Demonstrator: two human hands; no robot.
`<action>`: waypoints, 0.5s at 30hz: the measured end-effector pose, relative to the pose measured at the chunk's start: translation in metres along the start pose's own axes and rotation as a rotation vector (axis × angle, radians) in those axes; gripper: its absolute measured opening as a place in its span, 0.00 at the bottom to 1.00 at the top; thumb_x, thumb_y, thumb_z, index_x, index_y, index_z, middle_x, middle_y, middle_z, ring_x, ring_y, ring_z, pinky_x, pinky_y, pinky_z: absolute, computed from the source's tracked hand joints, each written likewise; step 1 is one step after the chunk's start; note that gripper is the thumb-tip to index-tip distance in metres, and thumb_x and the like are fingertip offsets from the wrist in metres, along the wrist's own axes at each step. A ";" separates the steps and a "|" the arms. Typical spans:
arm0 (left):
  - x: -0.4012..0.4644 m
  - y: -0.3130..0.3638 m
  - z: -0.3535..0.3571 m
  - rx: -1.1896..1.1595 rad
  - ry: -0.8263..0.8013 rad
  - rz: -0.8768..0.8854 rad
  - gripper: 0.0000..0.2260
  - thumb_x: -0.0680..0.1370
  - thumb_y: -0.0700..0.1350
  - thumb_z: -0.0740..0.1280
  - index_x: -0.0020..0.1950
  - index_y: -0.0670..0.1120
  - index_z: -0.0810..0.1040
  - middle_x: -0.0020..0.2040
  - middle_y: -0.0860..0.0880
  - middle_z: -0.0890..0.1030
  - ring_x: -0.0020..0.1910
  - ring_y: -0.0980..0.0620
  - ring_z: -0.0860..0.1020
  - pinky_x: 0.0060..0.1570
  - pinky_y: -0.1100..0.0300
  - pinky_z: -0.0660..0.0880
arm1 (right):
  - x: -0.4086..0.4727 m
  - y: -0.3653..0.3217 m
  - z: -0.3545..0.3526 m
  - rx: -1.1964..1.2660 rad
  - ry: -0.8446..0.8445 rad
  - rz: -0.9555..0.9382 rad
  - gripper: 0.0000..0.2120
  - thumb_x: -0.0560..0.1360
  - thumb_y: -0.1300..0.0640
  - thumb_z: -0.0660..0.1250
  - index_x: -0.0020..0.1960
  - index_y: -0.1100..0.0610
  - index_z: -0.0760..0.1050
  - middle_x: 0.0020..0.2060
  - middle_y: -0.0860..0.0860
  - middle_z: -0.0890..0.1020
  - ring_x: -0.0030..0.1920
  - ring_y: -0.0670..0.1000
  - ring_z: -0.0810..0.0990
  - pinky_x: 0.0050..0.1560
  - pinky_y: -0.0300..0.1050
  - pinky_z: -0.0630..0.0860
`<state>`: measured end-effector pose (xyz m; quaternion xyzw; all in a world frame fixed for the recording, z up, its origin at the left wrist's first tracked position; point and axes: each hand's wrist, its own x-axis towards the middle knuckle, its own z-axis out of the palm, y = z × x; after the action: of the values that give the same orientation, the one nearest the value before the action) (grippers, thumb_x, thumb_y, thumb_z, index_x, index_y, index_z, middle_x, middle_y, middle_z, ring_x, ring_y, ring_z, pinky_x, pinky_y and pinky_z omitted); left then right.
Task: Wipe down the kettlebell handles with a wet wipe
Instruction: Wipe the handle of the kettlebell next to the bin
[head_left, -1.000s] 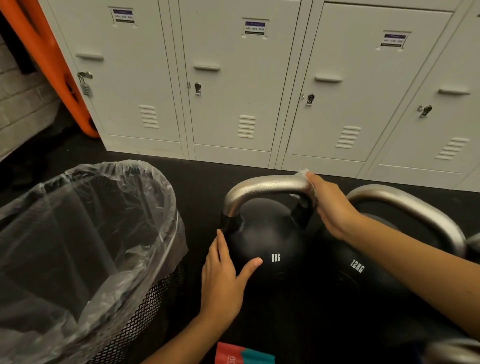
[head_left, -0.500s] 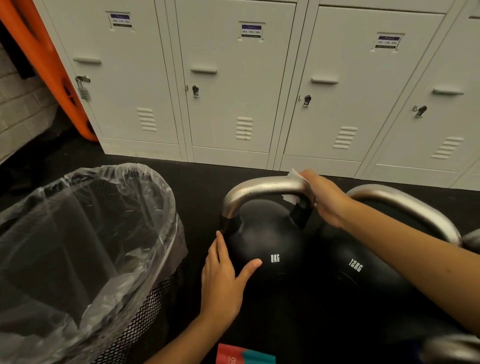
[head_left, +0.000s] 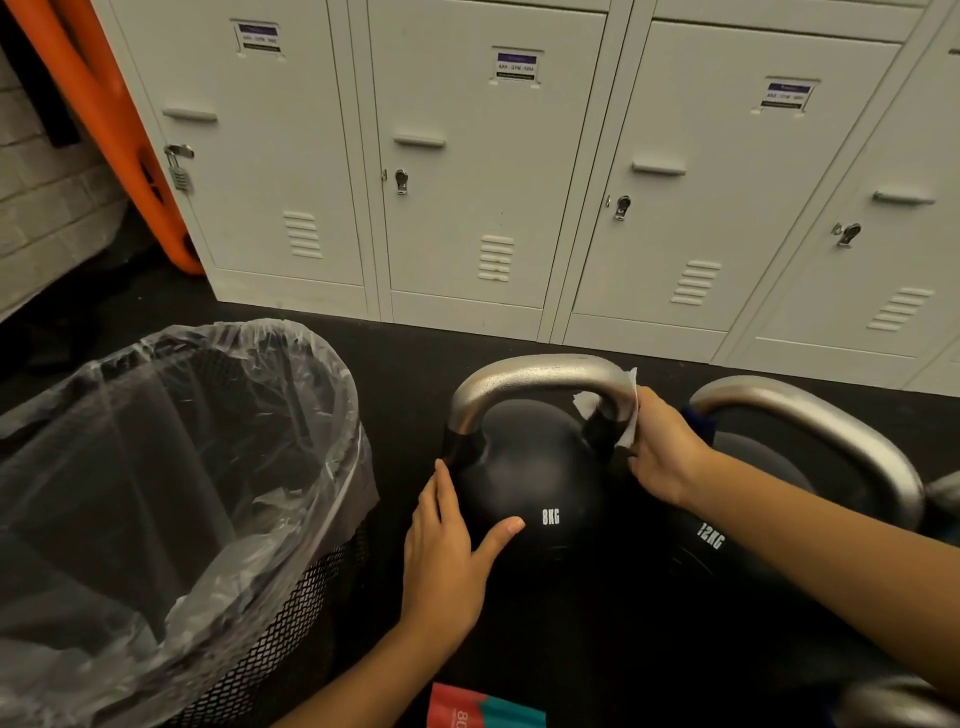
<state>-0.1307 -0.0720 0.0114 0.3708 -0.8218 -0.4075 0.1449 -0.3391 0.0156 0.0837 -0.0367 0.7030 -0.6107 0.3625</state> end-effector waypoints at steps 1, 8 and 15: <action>0.000 0.000 0.000 0.002 -0.001 -0.003 0.48 0.68 0.70 0.56 0.79 0.49 0.39 0.79 0.50 0.51 0.76 0.52 0.53 0.74 0.51 0.58 | -0.001 0.001 0.001 -0.045 0.029 -0.043 0.22 0.83 0.43 0.53 0.67 0.55 0.76 0.65 0.53 0.77 0.67 0.55 0.71 0.71 0.50 0.62; 0.000 -0.002 0.002 0.014 0.005 -0.004 0.47 0.68 0.70 0.55 0.79 0.50 0.39 0.79 0.50 0.50 0.77 0.50 0.53 0.74 0.50 0.57 | -0.035 -0.014 0.010 -0.570 0.032 -0.653 0.18 0.85 0.47 0.49 0.66 0.48 0.73 0.56 0.46 0.77 0.57 0.46 0.74 0.52 0.34 0.65; -0.005 -0.002 0.009 0.133 0.256 0.211 0.42 0.71 0.67 0.60 0.78 0.49 0.49 0.76 0.47 0.52 0.73 0.47 0.58 0.70 0.51 0.60 | -0.032 -0.021 0.012 -0.636 -0.066 -0.850 0.16 0.81 0.52 0.62 0.66 0.54 0.77 0.58 0.45 0.81 0.57 0.40 0.77 0.55 0.23 0.67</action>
<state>-0.1313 -0.0645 0.0043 0.3403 -0.8561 -0.2844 0.2655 -0.3174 0.0158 0.1176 -0.4460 0.7647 -0.4589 0.0760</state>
